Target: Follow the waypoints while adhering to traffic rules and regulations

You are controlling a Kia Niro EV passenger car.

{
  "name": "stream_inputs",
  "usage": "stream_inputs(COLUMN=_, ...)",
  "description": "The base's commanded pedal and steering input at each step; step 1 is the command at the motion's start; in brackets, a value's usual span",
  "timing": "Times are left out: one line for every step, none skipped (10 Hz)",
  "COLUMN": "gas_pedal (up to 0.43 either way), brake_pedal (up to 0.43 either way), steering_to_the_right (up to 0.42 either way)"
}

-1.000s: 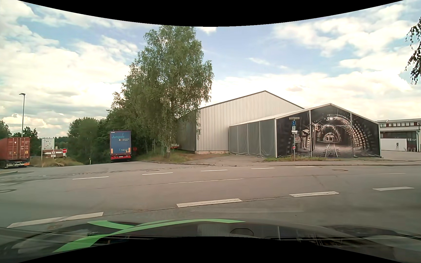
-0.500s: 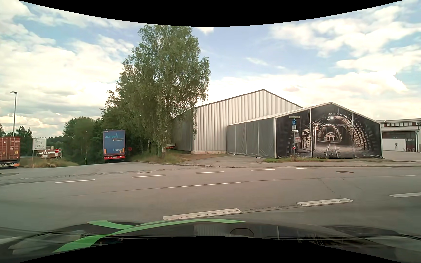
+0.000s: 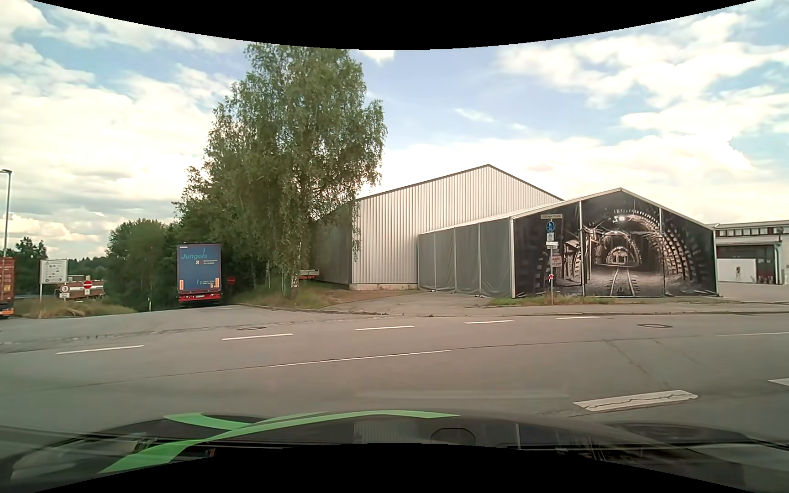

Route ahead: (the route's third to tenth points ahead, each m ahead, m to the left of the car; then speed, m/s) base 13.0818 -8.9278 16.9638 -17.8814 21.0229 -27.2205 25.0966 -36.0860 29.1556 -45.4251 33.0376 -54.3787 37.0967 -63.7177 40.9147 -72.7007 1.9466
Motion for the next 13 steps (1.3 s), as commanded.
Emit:
stream_inputs(gas_pedal=0.067, brake_pedal=0.0, steering_to_the_right=0.148)
stream_inputs(gas_pedal=0.098, brake_pedal=0.0, steering_to_the_right=0.166)
stream_inputs(gas_pedal=0.13, brake_pedal=0.0, steering_to_the_right=0.194)
stream_inputs(gas_pedal=0.13, brake_pedal=0.0, steering_to_the_right=0.221)
stream_inputs(gas_pedal=0.13, brake_pedal=0.0, steering_to_the_right=0.247)
stream_inputs(gas_pedal=0.13, brake_pedal=0.0, steering_to_the_right=0.279)
stream_inputs(gas_pedal=0.13, brake_pedal=0.0, steering_to_the_right=0.299)
stream_inputs(gas_pedal=0.13, brake_pedal=0.0, steering_to_the_right=0.314)
stream_inputs(gas_pedal=0.13, brake_pedal=0.0, steering_to_the_right=0.327)
stream_inputs(gas_pedal=0.13, brake_pedal=0.0, steering_to_the_right=0.337)
stream_inputs(gas_pedal=0.13, brake_pedal=0.0, steering_to_the_right=0.346)
stream_inputs(gas_pedal=0.138, brake_pedal=0.0, steering_to_the_right=0.349)
stream_inputs(gas_pedal=0.157, brake_pedal=0.0, steering_to_the_right=0.356)
